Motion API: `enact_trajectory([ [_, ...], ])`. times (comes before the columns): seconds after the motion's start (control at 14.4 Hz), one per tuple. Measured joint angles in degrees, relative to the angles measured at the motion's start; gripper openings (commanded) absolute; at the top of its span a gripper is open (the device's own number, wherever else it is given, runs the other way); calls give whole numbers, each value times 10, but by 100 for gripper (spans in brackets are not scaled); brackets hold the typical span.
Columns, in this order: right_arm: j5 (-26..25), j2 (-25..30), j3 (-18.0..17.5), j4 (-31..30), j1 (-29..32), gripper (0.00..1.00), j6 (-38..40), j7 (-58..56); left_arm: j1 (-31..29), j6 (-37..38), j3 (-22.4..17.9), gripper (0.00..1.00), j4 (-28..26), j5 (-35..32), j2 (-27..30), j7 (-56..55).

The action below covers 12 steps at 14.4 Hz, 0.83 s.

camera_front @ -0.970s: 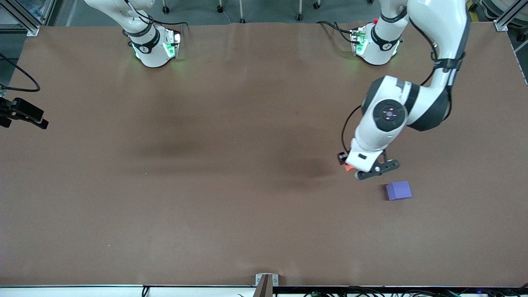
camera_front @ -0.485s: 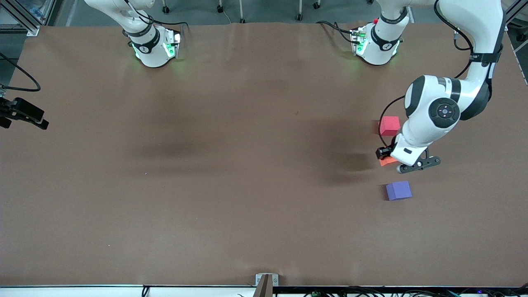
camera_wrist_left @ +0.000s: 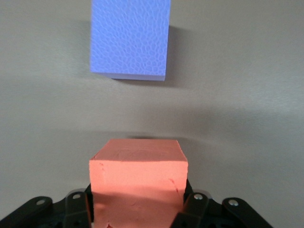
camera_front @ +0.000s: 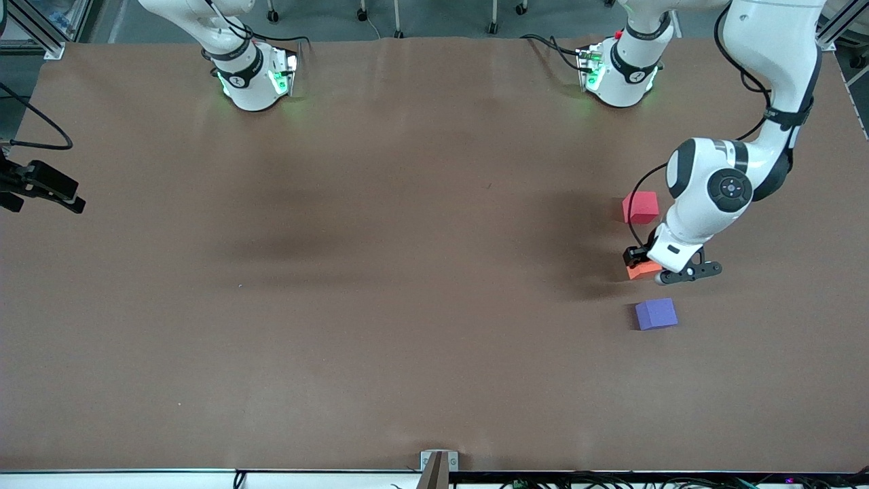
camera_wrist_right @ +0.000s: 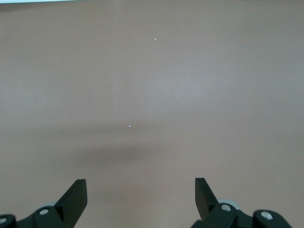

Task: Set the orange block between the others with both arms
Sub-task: 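Lower the orange cube between the red and purple cubes, left gripper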

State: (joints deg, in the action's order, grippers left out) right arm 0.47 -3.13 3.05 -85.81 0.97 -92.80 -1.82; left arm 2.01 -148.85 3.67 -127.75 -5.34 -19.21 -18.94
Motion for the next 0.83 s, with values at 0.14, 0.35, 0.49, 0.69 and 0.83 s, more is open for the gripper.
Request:
enact_trajectory([
  [0.14,0,0,0,0,0,100,0,0,-1,-12,0,19,-1,0,-20,8],
  [0.35,0,0,-1,0,-3,100,0,0,-10,-23,0,19,-3,0,-32,15],
  [0.49,0,0,-1,0,-5,100,-1,0,-15,-26,1,19,-4,0,-31,23],
  [0.69,0,0,0,0,-5,100,-2,0,-17,-35,2,19,-9,0,-31,30],
  [0.83,0,0,0,0,-8,100,-3,0,-18,-47,2,20,-16,0,-29,31],
])
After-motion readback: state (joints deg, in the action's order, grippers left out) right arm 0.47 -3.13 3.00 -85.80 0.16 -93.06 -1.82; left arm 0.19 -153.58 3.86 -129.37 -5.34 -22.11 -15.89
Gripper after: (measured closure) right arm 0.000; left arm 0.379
